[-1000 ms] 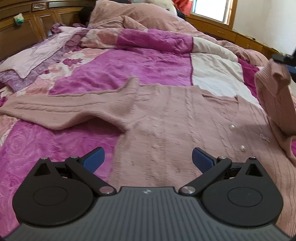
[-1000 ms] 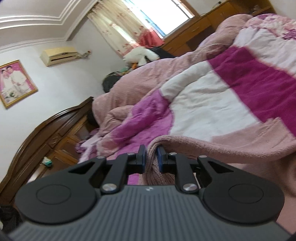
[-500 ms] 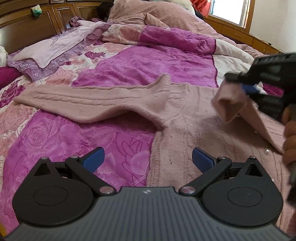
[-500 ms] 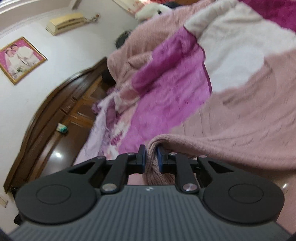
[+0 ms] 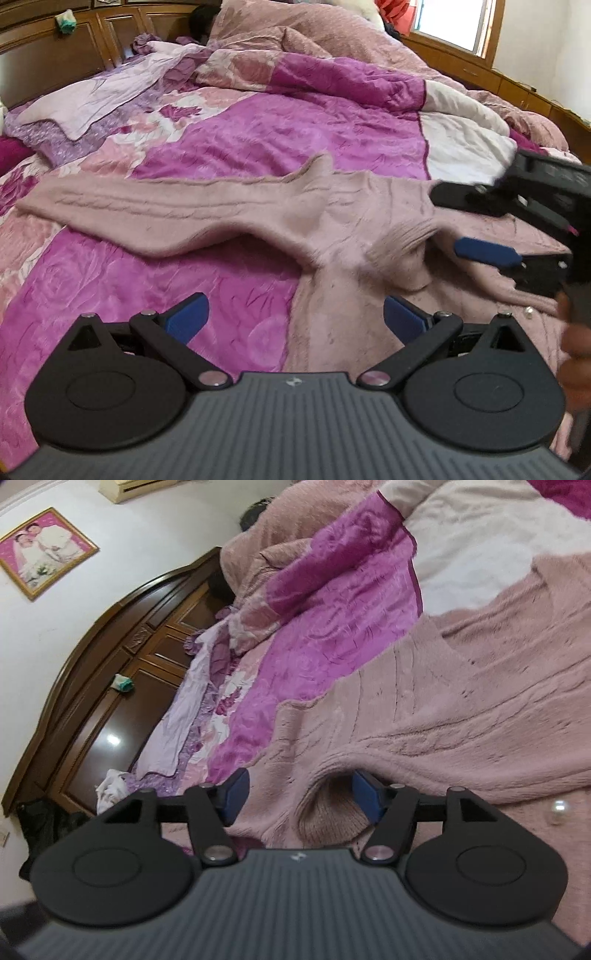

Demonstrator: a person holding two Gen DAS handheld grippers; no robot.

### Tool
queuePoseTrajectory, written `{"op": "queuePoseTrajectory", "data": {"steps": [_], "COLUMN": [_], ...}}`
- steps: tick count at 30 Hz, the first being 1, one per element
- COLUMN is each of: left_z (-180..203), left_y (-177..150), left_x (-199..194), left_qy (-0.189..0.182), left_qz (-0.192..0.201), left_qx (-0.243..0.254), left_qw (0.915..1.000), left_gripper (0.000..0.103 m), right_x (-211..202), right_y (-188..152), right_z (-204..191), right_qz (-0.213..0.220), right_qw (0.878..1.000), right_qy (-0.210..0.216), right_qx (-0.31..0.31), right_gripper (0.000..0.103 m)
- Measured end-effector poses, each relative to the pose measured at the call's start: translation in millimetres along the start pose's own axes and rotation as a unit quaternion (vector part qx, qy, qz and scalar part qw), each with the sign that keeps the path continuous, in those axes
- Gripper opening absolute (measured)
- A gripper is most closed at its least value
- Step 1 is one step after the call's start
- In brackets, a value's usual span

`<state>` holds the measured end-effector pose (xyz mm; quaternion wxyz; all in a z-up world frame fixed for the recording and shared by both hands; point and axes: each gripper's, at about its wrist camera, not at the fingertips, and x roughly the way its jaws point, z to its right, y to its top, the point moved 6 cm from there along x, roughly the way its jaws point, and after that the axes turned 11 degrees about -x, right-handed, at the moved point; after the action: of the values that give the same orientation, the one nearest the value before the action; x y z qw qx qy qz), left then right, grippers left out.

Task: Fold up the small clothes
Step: 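Lift the sleeve with the right tool and carry it across the cardigan front, then lay the sleeve across the body and open the right tool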

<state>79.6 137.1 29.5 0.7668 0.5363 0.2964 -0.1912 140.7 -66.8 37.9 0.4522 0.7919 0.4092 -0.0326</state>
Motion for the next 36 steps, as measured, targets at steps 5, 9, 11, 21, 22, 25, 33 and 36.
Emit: {"op": "queuePoseTrajectory", "data": {"steps": [5,9,11,21,22,25,33,36], "left_z": [24.5,46.6,57.4,85.4,86.5,82.6,39.7,33.5], "left_y": [5.5,3.6,2.7,8.7,13.0,27.4,52.4,58.2], "left_x": [5.4,19.8,29.6,85.2,86.1,83.5,72.7,62.6], "left_qy": [-0.026,-0.029,-0.031,0.022,0.032,0.093,0.159,0.108], "left_qz": [0.001,-0.004,-0.007,0.011,0.026,0.084,0.12,0.109], "left_qx": [0.02,0.047,0.064,0.134,0.147,0.18,0.17,0.135], "left_qw": [0.9995,0.9984,0.9975,0.9907,0.9882,0.9756,0.9652,0.979], "left_gripper": [0.103,0.103,0.103,0.093,0.09,0.089,0.09,0.09], "right_x": [-39.1,-73.6,-90.6,-136.4,-136.5,-136.2,-133.9,-133.1], "right_y": [2.8,3.6,5.0,2.8,1.9,-3.3,-6.0,-6.9], "right_z": [19.3,51.9,70.6,153.6,156.6,160.7,163.3,162.6], "right_qz": [0.013,0.027,0.033,0.049,0.046,0.037,0.024,0.024], "right_qw": [0.999,0.995,0.99,0.967,0.967,0.965,0.964,0.963], "right_qy": [-0.032,-0.098,-0.136,-0.249,-0.252,-0.26,-0.265,-0.268], "right_qx": [-0.013,-0.021,-0.033,0.004,0.004,-0.007,-0.025,-0.029], "right_gripper": [0.065,0.065,0.065,0.065,0.064,0.062,0.062,0.062]}}
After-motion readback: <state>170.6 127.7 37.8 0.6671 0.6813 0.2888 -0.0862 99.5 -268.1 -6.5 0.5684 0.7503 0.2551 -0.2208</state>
